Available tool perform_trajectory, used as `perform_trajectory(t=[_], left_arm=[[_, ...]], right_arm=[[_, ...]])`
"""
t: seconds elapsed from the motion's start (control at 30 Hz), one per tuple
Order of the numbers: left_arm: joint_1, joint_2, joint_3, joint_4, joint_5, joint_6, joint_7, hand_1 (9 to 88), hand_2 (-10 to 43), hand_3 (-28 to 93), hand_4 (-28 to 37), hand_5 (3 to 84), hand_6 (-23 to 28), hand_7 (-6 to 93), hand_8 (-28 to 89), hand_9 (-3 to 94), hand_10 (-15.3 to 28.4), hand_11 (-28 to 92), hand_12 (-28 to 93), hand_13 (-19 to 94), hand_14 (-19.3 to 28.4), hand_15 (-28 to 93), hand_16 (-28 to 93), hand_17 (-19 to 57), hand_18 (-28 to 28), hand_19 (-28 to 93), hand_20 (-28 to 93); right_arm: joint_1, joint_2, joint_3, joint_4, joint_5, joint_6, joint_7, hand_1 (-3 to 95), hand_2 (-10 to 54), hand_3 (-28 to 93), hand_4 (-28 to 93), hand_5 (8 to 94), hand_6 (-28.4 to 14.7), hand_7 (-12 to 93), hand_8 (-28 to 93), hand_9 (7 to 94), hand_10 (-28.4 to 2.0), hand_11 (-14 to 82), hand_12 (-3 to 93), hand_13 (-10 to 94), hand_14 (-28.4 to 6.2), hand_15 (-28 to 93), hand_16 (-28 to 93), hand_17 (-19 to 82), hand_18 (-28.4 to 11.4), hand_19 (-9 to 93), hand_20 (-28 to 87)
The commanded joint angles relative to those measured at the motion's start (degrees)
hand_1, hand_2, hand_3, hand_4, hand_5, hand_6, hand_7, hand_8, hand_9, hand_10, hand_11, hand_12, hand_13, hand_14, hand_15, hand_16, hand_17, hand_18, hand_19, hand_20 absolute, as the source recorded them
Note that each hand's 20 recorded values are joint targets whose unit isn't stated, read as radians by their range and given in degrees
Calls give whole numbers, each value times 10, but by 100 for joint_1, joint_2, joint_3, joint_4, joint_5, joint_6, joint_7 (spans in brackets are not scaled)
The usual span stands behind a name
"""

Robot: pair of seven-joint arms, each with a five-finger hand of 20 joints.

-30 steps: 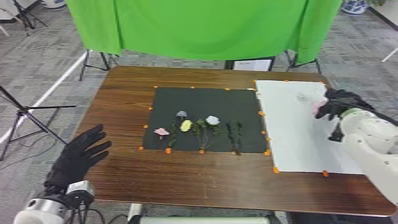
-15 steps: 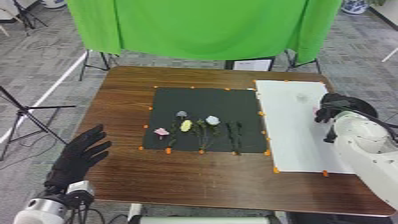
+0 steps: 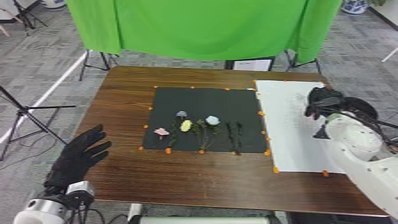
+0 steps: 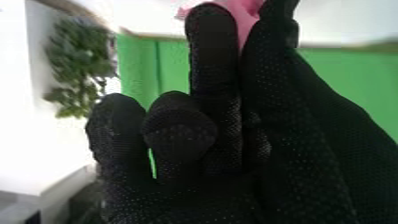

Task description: Arrange flowers

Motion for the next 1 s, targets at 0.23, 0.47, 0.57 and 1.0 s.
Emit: perform_trajectory(t=[0.23, 0.47, 0.57, 1.0], left_arm=[[-47, -67, 86, -17, 2, 28, -19, 265, 0, 700, -251, 306, 42, 202, -101, 228, 117, 212, 175, 190, 163, 323, 3, -93, 237, 421, 83], [-52, -66, 72, -11, 10, 29, -35, 264, -2, 704, -252, 306, 42, 203, -102, 226, 116, 213, 175, 189, 161, 320, 3, -93, 235, 420, 83], [-40, -74, 61, -12, 6, 39, -54, 263, -3, 707, -252, 306, 42, 204, -102, 226, 116, 212, 175, 188, 161, 320, 3, -92, 235, 419, 83], [-127, 14, 70, 38, -4, -70, -125, 262, -6, 712, -257, 306, 41, 207, -104, 226, 116, 214, 175, 188, 159, 322, 4, -92, 233, 418, 84]], right_arm=[[909, -624, -1104, -1118, -590, 273, -1356, 493, -95, 845, -283, 722, 29, 458, -17, 922, -32, 128, 462, 785, -37, 765, 314, 442, -190, 932, 593], [1139, -1057, -1410, -732, -301, 123, -1391, 488, -95, 846, -283, 719, 31, 461, -20, 921, -32, 126, 463, 777, -38, 769, 316, 438, -189, 932, 594], [1162, -1121, -1487, -628, -440, -47, -1371, 488, -95, 847, -283, 719, 31, 461, -22, 920, -32, 125, 466, 777, -39, 770, 315, 437, -189, 932, 594], [1142, -1192, -1747, -271, -781, -59, -1141, 481, -95, 847, -283, 713, 31, 464, -17, 912, -33, 121, 467, 768, -40, 775, 317, 431, -187, 932, 595]])
